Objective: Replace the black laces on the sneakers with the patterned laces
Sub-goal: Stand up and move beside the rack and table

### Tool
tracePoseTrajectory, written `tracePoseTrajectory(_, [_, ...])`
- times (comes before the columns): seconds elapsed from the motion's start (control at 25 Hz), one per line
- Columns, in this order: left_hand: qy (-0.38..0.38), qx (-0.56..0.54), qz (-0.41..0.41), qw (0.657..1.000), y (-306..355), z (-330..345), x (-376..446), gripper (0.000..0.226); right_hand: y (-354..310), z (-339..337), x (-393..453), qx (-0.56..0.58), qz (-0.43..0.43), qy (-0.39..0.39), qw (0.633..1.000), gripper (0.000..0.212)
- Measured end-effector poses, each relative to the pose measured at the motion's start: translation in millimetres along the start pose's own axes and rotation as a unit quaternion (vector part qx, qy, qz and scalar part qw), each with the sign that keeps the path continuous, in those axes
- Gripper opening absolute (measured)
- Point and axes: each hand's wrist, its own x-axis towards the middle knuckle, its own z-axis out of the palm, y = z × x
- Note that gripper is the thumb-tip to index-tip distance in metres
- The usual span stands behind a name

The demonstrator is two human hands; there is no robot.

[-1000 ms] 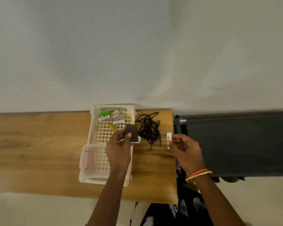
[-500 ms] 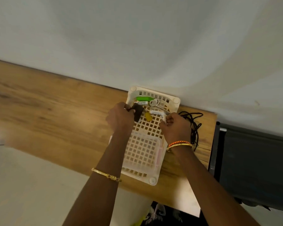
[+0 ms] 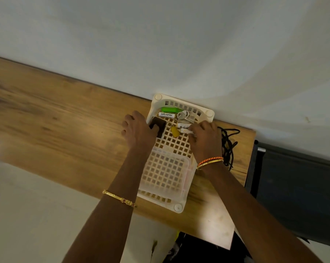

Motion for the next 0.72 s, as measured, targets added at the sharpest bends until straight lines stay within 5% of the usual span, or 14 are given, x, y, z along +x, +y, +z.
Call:
tracePoseTrajectory(0.16, [-0.022, -0.023, -0.019, 0.999, -5.0, -1.3, -3.3, 0.050, 5.6, -18.5, 4.8, 0.139, 0.028, -0.046, 0.989, 0.013])
tracePoseTrajectory(0.28, [-0.022, -0.075, -0.008, 0.997, -8.1, -6.8, -11.1, 0.050, 22.0, -61.1, 7.5, 0.248, 0.106, -0.001, 0.963, 0.007])
tracePoseTrajectory(0.48, [0.125, -0.151, 0.108, 0.975, -3.5, -8.4, -74.5, 0.024, 71.5, -94.2, -20.7, 0.196, 0.233, -0.069, 0.950, 0.004])
tracePoseTrajectory(0.64, [-0.013, -0.200, 0.230, 0.952, 19.4, 26.6, -150.1, 0.013, 77.0, -53.6, -63.6, 0.032, 0.154, -0.210, 0.965, 0.049])
tracePoseTrajectory(0.72, [-0.096, -0.196, 0.229, 0.949, 31.2, 52.0, -175.4, 0.020, 75.2, -35.4, -74.0, 0.006, 0.132, -0.195, 0.972, 0.041])
